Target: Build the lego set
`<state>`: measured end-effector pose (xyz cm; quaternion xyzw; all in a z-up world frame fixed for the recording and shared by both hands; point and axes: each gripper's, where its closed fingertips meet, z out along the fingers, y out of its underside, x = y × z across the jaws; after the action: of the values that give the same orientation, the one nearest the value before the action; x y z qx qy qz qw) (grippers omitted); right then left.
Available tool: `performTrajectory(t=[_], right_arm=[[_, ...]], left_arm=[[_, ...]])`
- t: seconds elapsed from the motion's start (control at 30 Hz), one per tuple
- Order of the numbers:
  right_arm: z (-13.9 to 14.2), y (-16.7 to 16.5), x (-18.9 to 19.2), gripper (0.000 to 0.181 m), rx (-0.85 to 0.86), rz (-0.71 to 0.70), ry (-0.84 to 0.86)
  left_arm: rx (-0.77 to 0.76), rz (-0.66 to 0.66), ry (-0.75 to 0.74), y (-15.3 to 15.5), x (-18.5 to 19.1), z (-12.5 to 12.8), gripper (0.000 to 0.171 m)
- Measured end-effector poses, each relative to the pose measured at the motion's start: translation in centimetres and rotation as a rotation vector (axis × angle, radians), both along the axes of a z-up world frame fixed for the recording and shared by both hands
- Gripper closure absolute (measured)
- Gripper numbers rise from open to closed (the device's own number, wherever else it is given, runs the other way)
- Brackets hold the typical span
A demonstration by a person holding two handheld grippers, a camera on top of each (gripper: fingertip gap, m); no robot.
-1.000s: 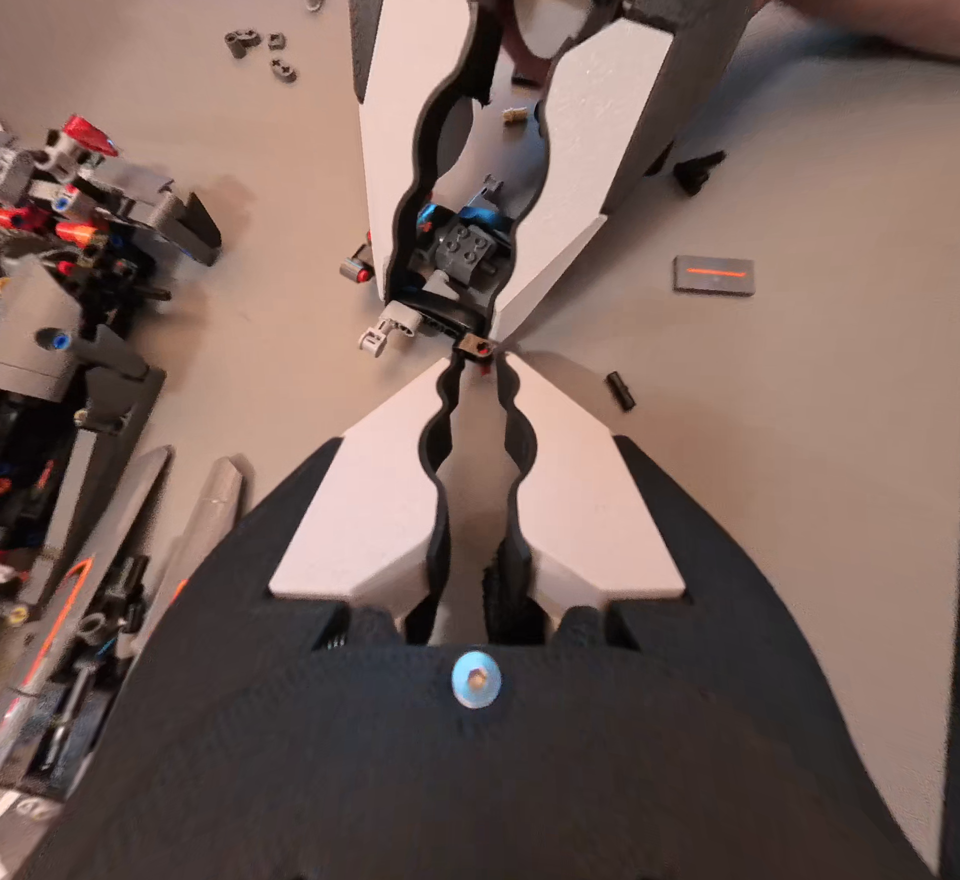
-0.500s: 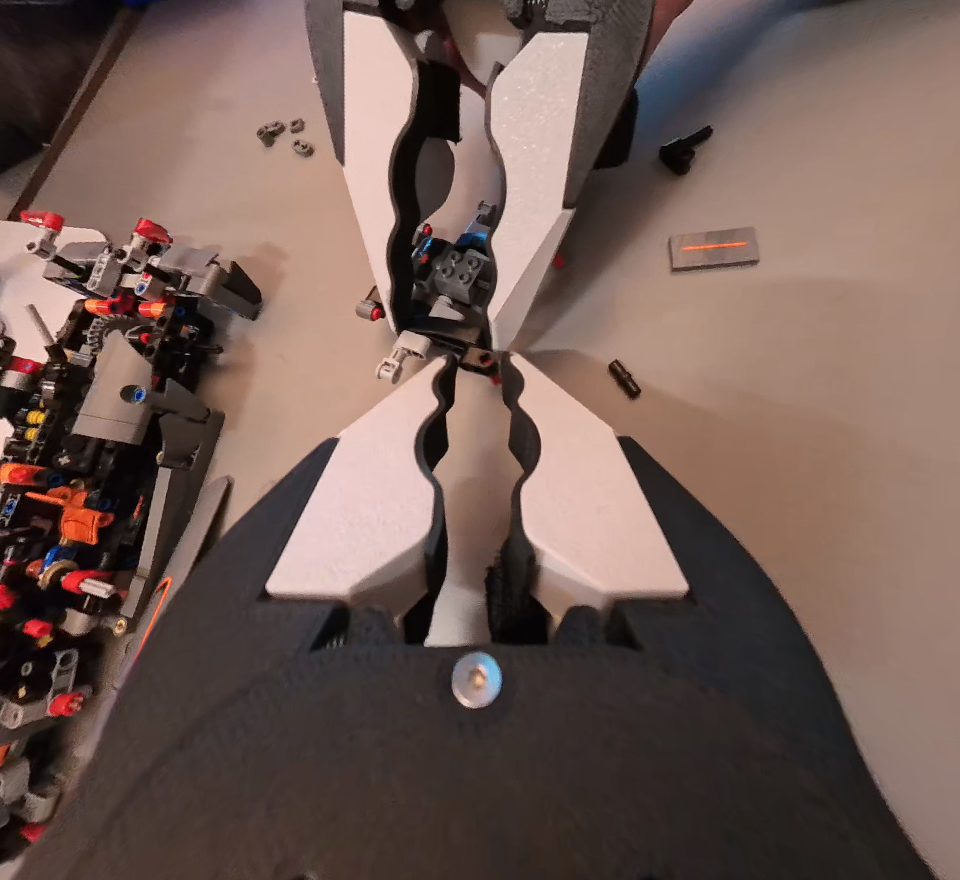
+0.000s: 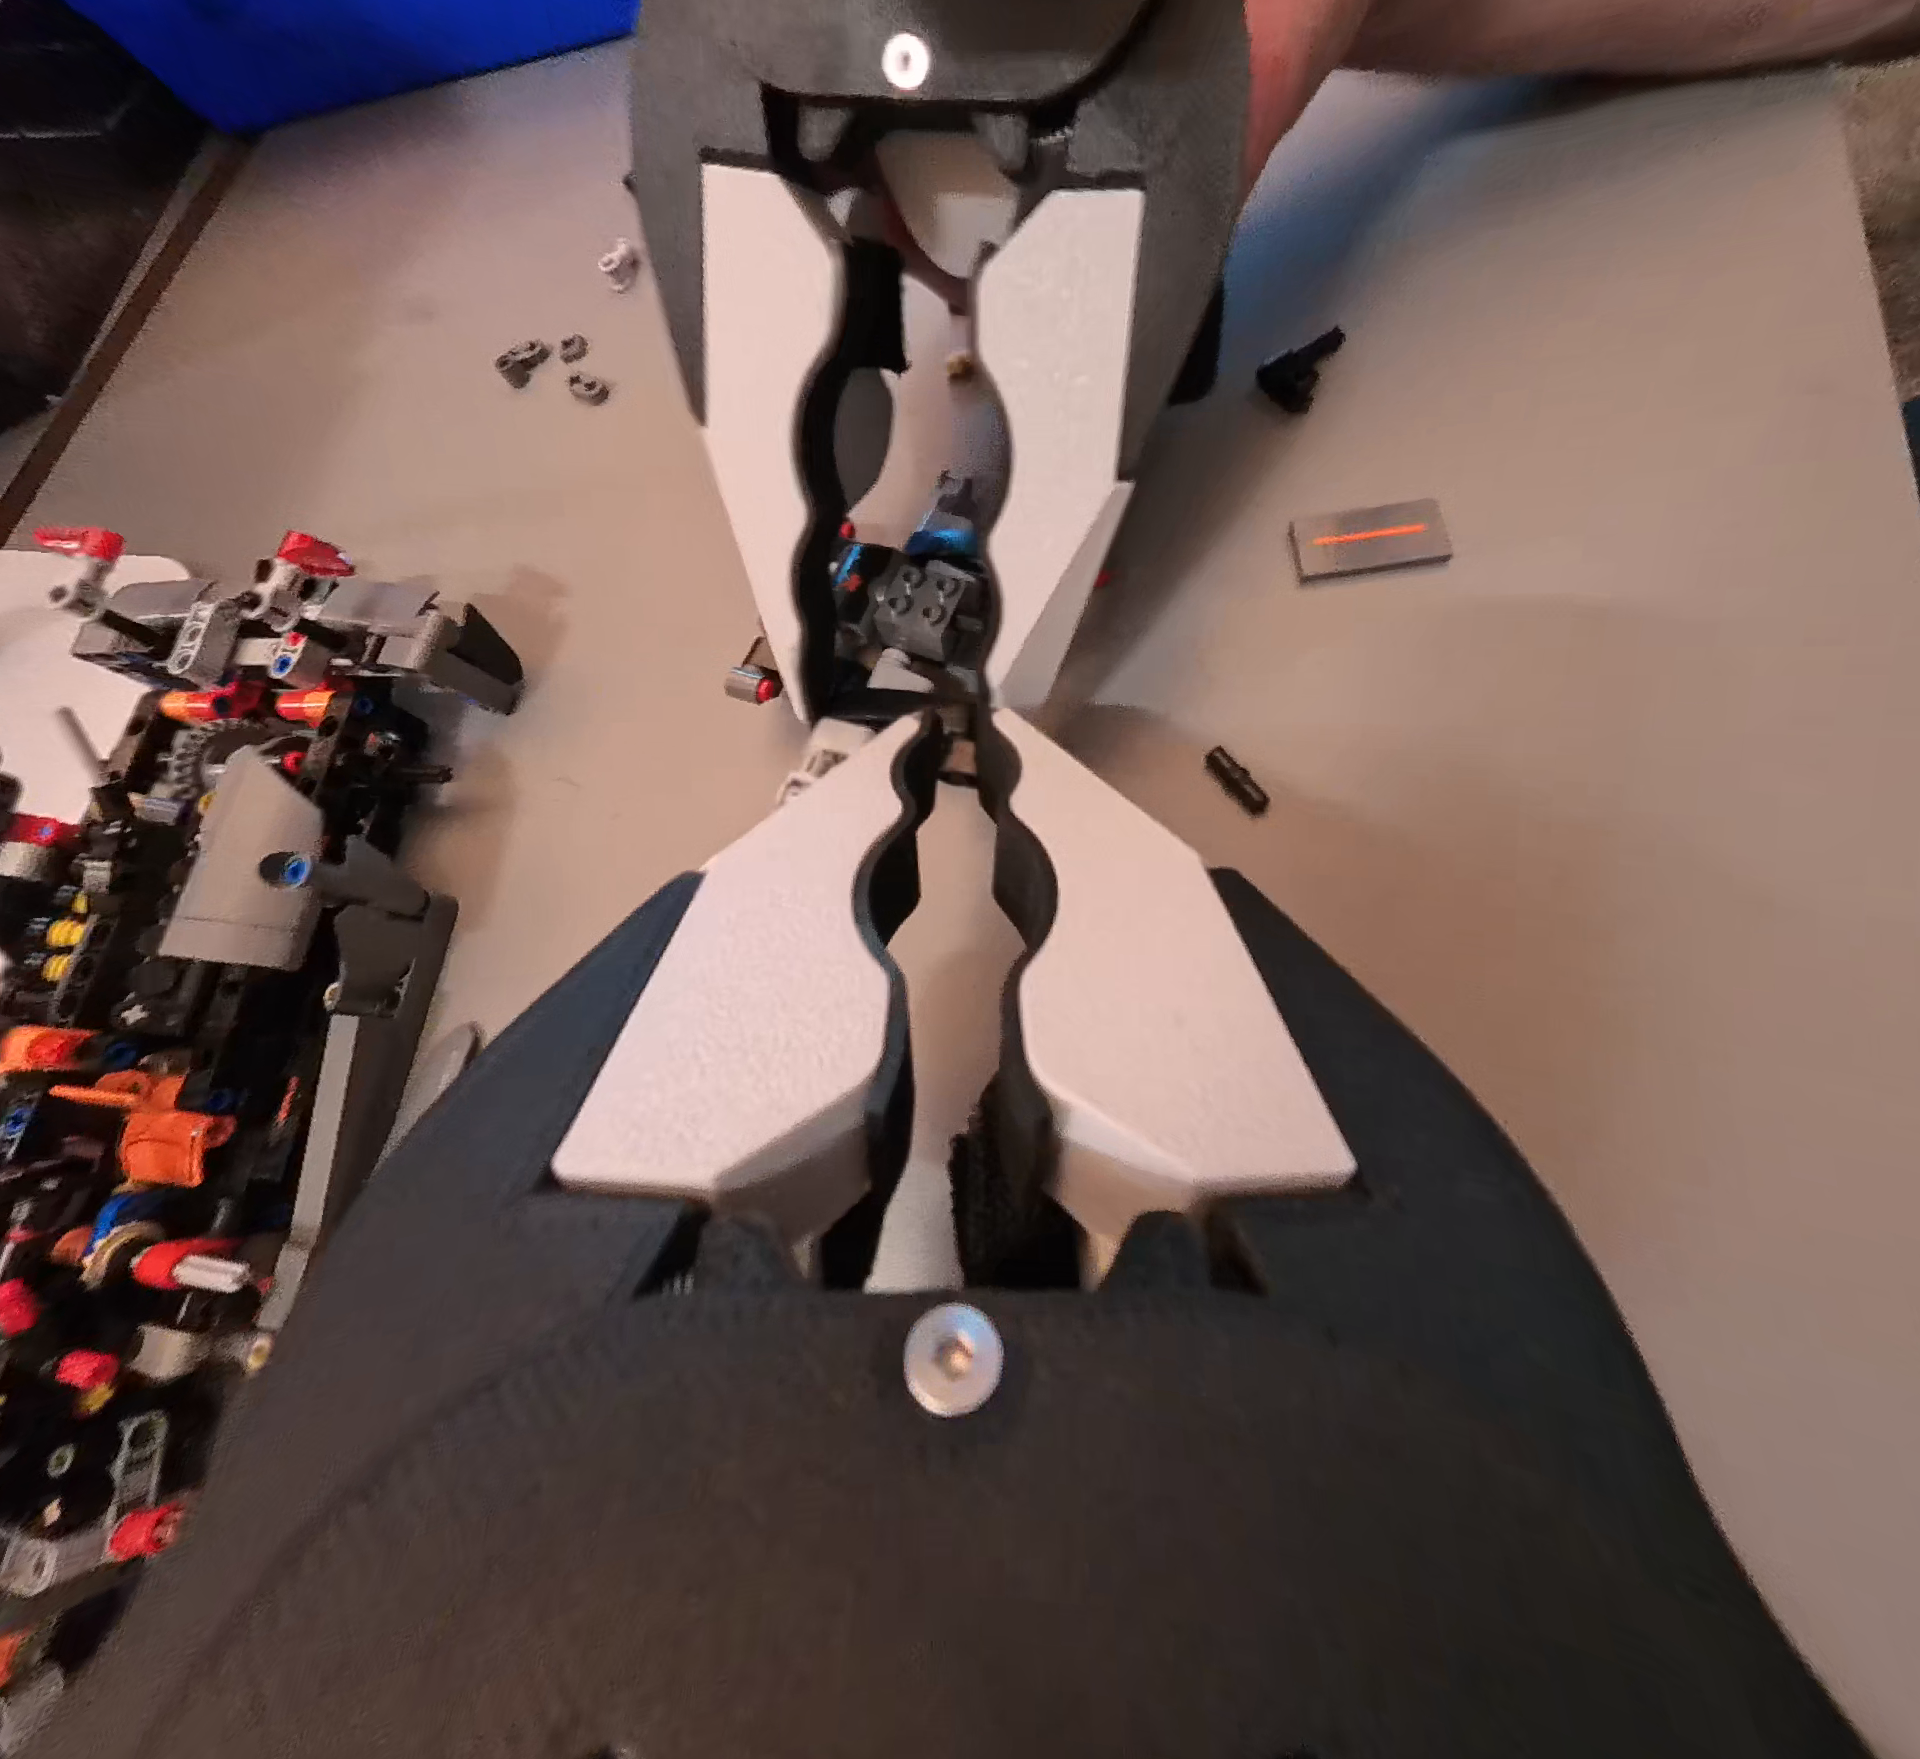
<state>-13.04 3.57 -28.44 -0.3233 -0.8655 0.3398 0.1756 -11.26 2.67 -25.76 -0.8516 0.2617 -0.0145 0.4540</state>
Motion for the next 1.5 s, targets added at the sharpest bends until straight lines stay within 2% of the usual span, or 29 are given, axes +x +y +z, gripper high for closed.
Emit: performTrajectory(t=[0.27,0.5,1.13,1.5], right_arm=[[-0.1,-0.1,0.1,0.143,-0.003,0.006,-0.008],[-0.3,-0.1,0.1,0.143,0.012,0.005,-0.028],[-0.6,0.0,0.2,0.143,0.098,0.008,-0.042],[-0.7,0.1,0.2,0.143,0.137,0.006,-0.054]], left_arm=[[-0.06,-0.051,-0.001,-0.2,0.0,-1.2,0.171],[-0.067,-0.066,0.076,-0.3,-0.1,-1.8,0.171],[-0.012,-0.062,0.289,-0.3,-0.1,-2.1,0.171],[0.041,-0.032,0.293,-0.2,-0.1,-2.1,0.171]])
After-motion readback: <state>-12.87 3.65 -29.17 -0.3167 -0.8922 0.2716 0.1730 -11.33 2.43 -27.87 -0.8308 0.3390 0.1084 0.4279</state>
